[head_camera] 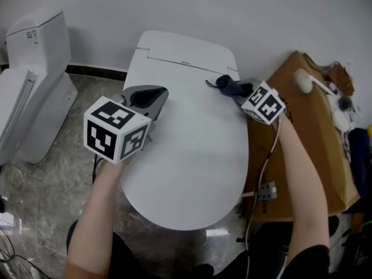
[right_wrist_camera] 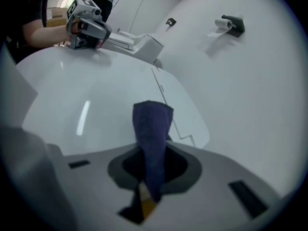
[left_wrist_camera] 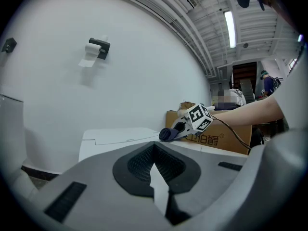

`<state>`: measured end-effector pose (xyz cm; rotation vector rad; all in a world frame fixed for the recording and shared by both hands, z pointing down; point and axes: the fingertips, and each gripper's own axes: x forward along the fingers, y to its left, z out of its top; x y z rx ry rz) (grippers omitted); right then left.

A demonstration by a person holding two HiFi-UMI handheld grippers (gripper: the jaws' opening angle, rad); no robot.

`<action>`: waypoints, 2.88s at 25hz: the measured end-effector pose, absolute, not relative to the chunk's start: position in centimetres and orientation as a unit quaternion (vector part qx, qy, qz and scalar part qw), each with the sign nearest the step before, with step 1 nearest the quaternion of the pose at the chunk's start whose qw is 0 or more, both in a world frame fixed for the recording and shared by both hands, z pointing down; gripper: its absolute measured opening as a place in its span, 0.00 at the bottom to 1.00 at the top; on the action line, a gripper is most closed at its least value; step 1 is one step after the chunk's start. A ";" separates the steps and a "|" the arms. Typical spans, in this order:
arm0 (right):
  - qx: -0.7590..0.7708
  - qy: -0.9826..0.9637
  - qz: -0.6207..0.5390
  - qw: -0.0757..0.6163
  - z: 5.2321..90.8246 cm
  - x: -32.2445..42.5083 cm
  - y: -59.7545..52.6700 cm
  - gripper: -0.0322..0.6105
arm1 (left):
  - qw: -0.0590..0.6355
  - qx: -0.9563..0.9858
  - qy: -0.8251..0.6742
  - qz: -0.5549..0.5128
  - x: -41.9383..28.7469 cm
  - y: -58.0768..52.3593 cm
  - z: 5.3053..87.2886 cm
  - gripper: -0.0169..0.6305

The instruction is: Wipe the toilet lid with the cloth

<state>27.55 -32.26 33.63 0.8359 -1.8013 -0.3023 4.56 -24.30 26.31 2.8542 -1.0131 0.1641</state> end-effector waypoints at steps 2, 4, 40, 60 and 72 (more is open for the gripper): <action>0.351 -0.758 -0.126 0.535 33.6 27.4 -31.9 0.15 | 0.055 0.940 -0.333 0.055 4.5 -24.3 26.3 0.05; 0.351 -0.759 -0.126 0.534 33.6 27.2 -31.6 0.15 | 0.055 0.940 -0.332 0.057 4.5 -24.3 26.4 0.05; 0.333 -0.734 -0.158 0.571 33.9 24.7 -24.4 0.15 | 0.057 0.939 -0.334 0.059 4.5 -24.3 26.5 0.05; 0.318 -0.724 -0.164 0.590 34.1 23.7 -19.9 0.15 | 0.057 0.939 -0.334 0.057 4.4 -24.3 26.4 0.05; 0.306 -0.727 -0.164 0.592 34.1 22.9 -16.6 0.15 | 0.057 0.939 -0.334 0.058 4.4 -24.3 26.4 0.05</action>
